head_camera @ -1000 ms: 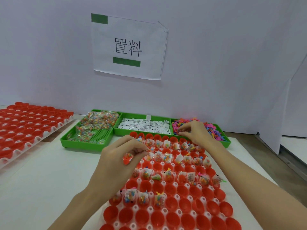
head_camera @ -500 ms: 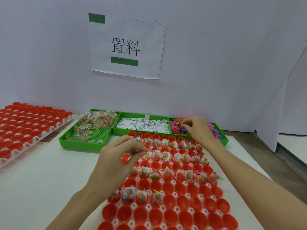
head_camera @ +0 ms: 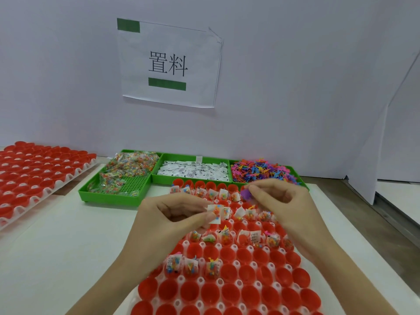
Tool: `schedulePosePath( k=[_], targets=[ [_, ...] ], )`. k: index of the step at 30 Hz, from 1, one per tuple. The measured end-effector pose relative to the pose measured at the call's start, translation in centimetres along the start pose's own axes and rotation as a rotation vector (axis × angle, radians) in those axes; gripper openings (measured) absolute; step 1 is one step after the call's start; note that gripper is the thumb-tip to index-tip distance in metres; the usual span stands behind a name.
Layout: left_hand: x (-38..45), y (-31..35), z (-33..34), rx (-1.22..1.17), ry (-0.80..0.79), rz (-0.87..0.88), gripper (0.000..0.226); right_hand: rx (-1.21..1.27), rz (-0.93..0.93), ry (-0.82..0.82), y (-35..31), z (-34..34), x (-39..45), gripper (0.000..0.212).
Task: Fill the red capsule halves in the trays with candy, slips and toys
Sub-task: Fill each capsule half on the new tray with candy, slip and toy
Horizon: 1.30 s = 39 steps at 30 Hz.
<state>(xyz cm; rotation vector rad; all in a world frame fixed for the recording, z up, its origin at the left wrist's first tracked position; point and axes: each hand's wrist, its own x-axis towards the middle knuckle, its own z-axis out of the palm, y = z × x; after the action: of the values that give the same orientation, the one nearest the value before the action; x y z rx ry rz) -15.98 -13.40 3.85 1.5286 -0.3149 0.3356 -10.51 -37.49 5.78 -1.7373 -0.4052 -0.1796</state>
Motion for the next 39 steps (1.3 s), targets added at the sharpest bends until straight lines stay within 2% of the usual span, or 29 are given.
schedulePosePath(
  k=[7,15,22,29,33,39],
  targets=[
    [-0.7,0.2,1.4,0.017,-0.065,-0.021,0.015,0.068,-0.039,-0.082,-0.1,3.3,-4.0,0.01],
    [-0.8,0.1,1.5,0.049,-0.084,-0.083,0.012,-0.013,-0.069,-0.044,-0.2,3.5,-4.6,0.01],
    [-0.9,-0.2,1.5,0.06,-0.059,-0.094,0.01,-0.131,-0.06,-0.122,-0.1,2.8,-4.8,0.014],
    [-1.1,-0.3,1.4,0.128,-0.181,-0.13,0.015,-0.17,-0.054,-0.154,-0.1,1.8,-4.6,0.014],
    [-1.4,-0.8,1.5,0.334,-0.257,0.007,0.008,-0.191,0.042,-0.28,-0.1,1.0,-4.8,0.012],
    [-1.7,-1.8,1.8,0.606,-0.301,0.118,0.017,-0.224,0.222,-0.369,0.6,0.8,-5.1,0.009]
  ],
)
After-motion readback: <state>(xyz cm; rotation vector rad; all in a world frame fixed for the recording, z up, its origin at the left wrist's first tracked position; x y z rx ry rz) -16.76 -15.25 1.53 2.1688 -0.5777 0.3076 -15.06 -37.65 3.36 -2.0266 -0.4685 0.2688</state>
